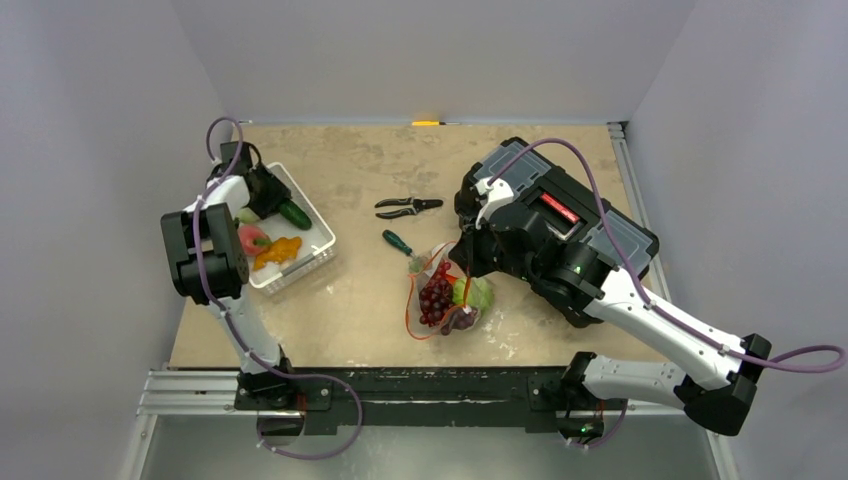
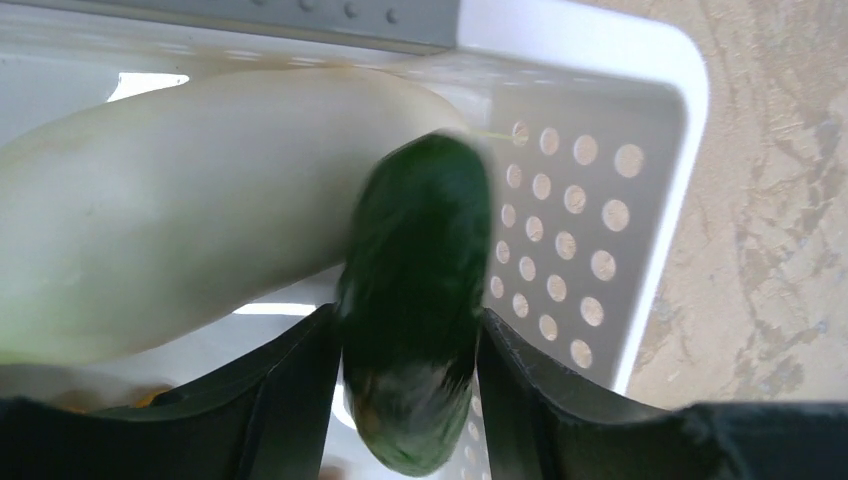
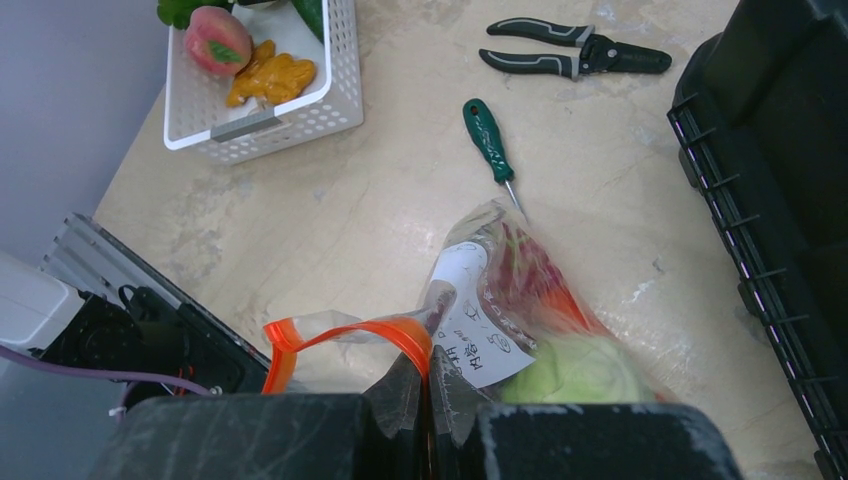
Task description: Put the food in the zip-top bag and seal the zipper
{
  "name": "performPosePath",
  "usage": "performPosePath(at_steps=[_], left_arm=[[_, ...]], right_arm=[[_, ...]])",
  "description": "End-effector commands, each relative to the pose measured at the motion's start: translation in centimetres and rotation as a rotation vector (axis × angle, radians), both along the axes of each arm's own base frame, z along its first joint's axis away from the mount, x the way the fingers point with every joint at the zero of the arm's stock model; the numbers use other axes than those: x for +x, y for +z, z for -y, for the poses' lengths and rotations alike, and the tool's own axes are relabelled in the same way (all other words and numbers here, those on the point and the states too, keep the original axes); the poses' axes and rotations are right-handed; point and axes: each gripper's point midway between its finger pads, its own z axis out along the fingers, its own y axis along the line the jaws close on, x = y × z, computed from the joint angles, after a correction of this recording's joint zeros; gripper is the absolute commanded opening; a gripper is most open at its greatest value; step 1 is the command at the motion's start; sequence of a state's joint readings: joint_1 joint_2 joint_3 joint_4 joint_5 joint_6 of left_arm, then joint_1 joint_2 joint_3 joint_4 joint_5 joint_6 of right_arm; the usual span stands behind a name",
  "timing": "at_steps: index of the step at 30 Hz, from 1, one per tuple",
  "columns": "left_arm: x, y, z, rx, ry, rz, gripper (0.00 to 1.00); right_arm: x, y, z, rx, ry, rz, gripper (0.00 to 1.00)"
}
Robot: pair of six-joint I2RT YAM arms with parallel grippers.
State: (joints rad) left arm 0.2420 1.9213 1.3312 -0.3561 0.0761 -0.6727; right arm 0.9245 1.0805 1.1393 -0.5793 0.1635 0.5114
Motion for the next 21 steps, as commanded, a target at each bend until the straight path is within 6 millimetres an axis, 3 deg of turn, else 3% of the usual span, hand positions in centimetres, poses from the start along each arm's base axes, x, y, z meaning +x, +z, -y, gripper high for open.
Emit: performPosePath(at_steps=[1, 7, 12, 17, 21], left_arm=[[0.1, 0.4, -0.1, -0.027, 0.016, -0.027, 0.46], [0.0, 3.1, 0.1, 0.0, 0.007, 0.069, 0.18], [-1.0, 7.6, 0.5, 0.01, 0.034, 0.134, 0.04], [-2.3, 14.0, 4.3, -0.108, -0.076, 0.297, 0.0], [-4.2, 21.3, 9.8, -0.239, -0.262, 0.577, 0.0]], right_arm=[[0.6, 4.2, -0.6, 0.108, -0.014, 0.067, 0.0], [0.6, 4.1, -1.0, 0.111, -0.002, 0.057, 0.0], [0.7, 3.9, -1.0, 0.11, -0.01, 0.055, 0.0], [0.9, 3.7, -1.2, 0.112, -0.012, 0.052, 0.0], [0.8, 3.7, -1.4, 0.13, -0.013, 0.055, 0.0]])
